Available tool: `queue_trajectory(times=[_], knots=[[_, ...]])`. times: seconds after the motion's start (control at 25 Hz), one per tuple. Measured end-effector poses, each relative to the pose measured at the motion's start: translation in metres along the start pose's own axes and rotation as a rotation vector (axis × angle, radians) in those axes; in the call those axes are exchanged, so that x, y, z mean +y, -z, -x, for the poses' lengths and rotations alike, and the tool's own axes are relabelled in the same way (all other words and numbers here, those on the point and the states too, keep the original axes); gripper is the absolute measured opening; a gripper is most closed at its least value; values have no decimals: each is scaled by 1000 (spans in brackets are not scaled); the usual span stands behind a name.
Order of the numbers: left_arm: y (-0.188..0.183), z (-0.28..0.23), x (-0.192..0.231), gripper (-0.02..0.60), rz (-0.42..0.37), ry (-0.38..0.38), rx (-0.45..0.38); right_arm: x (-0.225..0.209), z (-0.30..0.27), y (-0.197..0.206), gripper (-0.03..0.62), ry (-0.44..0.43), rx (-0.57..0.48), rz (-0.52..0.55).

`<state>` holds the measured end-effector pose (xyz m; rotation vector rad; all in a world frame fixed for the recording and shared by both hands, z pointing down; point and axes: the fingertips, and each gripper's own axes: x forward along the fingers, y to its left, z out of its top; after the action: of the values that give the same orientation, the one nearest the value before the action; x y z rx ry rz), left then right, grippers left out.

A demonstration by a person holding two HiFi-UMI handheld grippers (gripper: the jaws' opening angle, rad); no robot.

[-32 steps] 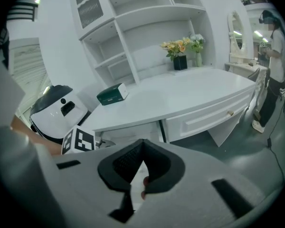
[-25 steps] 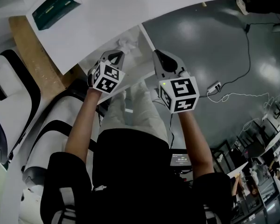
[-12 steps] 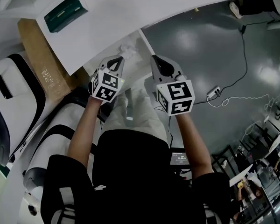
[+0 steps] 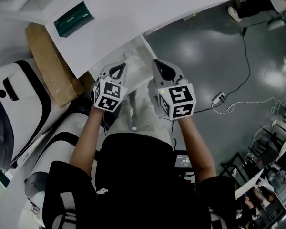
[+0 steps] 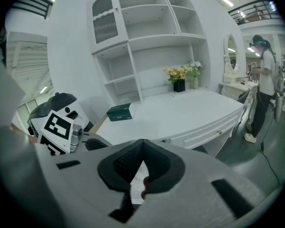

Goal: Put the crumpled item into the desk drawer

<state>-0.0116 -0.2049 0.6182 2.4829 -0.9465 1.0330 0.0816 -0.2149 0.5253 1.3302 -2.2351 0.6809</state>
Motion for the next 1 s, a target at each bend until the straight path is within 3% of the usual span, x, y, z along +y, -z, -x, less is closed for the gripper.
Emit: queue_trajectory(times=[0.36,1.0], knots=[[-43,54,4,6,34,-57,-105,24,28,-27,-5,15,-60,37],[-79,153,12,6,-24,-121,-279,82,65,-69,-5,47,-183,104]])
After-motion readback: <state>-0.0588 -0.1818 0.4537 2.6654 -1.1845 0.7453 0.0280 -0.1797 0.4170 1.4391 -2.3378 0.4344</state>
